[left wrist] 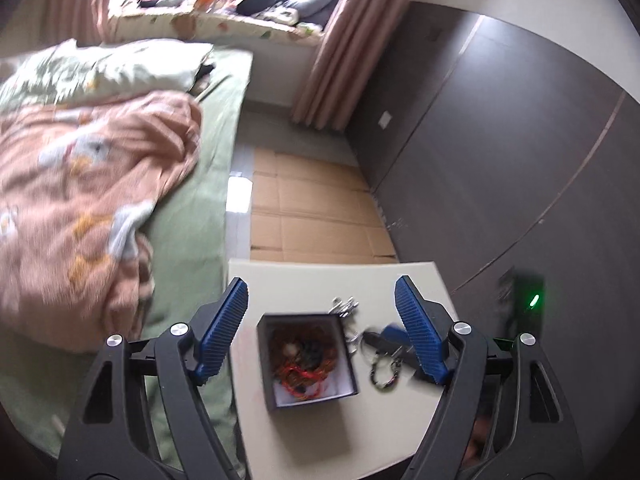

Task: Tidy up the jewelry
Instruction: 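Drop the silver bracelet into the box with left tool while right tool drops the red bracelet in, then grasp the silver ball-chain necklace on the table with the right tool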

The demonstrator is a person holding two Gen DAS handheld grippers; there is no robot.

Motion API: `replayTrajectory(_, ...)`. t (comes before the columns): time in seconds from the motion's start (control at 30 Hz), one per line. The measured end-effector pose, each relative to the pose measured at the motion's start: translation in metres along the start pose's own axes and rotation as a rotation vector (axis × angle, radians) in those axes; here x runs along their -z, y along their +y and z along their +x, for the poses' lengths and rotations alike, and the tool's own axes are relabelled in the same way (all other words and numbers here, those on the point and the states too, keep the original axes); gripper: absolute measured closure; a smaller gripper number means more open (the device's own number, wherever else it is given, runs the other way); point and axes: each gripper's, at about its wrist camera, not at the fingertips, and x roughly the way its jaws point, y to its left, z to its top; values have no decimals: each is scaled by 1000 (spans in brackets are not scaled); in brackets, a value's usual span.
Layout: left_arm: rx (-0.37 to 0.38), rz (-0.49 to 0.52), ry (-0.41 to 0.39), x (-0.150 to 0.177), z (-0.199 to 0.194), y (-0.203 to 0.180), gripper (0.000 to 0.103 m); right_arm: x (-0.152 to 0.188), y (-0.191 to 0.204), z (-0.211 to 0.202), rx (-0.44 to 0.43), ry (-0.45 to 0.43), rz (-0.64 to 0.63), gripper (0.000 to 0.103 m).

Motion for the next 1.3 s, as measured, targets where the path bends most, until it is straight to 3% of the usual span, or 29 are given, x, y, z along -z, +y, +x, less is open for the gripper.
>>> replayTrajectory(0.2,-26,-51,54,26,25,26,27,-23,-39,18,145,28,51,60)
replayTrajectory(0.47,-38,-104,101,46,52,42,24,-39,-61,65,290,109,49,60)
replayTrajectory(0.83,-58,-159,130,58,74,60,19,-45,-69,117,413,191,37,60)
replayTrajectory(1.0,-57,-175,131,60,74,65,19,-45,-69,127,447,218,15,72)
replayTrajectory(1.03,-56,-178,131,61,74,65,19,-46,-69,127,443,219,17,84)
replayTrajectory(1.07,-54,-180,131,61,74,65,19,-47,-72,127,448,220,22,86)
replayTrajectory(1.3,-37,-165,127,63,70,57,19,-44,-81,98,369,185,58,89)
